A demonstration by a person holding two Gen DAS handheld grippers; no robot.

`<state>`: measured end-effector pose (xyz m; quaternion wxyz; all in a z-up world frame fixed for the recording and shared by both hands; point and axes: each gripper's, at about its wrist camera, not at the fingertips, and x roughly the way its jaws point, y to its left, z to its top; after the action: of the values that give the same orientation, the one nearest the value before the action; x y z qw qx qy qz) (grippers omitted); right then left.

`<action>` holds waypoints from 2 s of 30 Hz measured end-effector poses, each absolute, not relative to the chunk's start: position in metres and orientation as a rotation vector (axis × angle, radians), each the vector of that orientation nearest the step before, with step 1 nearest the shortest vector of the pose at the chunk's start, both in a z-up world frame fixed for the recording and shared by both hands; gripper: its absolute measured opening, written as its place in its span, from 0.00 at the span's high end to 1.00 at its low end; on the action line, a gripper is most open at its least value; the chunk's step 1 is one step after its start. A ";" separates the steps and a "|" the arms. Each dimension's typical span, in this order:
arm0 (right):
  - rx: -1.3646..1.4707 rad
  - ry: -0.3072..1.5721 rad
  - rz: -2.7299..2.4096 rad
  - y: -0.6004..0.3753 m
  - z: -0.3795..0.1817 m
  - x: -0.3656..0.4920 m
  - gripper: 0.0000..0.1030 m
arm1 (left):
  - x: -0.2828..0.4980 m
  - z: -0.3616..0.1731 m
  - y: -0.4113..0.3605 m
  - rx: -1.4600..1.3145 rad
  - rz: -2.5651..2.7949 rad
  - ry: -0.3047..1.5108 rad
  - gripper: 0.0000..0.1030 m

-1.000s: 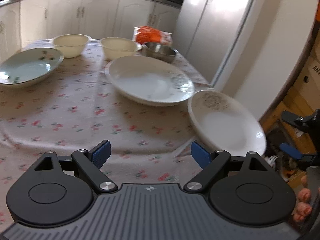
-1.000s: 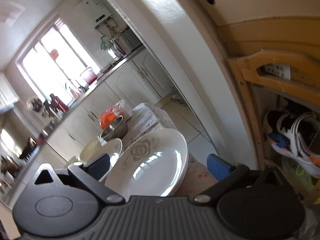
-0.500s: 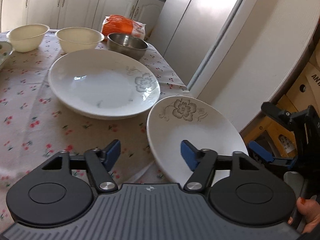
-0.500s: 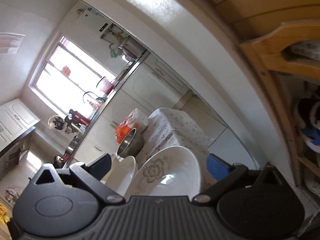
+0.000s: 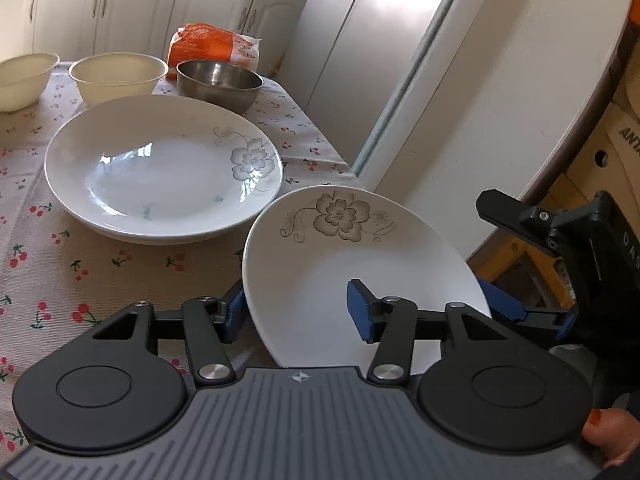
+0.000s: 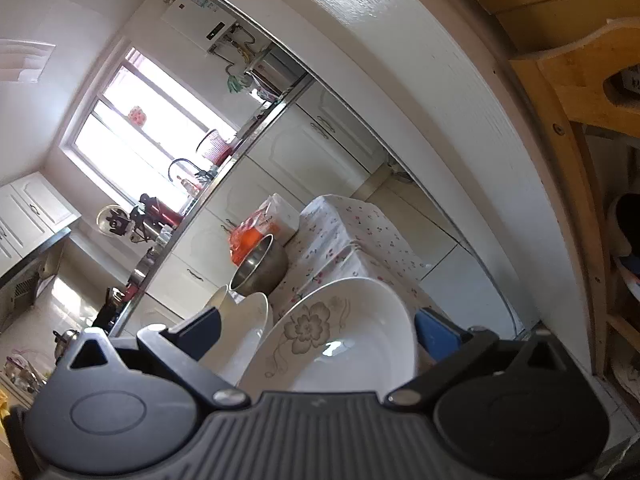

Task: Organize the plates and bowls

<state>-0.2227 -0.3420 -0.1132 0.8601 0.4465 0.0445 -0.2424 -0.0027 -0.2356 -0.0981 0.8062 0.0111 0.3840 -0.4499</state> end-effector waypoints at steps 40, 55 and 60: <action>0.849 0.342 -0.153 -0.186 -0.082 -0.062 0.00 | 0.052 -0.057 0.036 -0.206 -0.537 0.748 0.37; 0.705 0.416 -0.046 -0.131 -0.081 0.009 0.00 | 0.107 -0.081 0.108 -0.292 -0.361 0.772 0.36; 0.657 0.423 -0.055 -0.123 -0.082 0.014 0.00 | 0.107 -0.086 0.119 -0.302 -0.365 0.774 0.35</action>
<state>0.0140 -0.1231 -0.0823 0.9243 0.3202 0.2061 -0.0268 0.1071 0.1186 -0.0860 0.8989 -0.1458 0.3738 -0.1762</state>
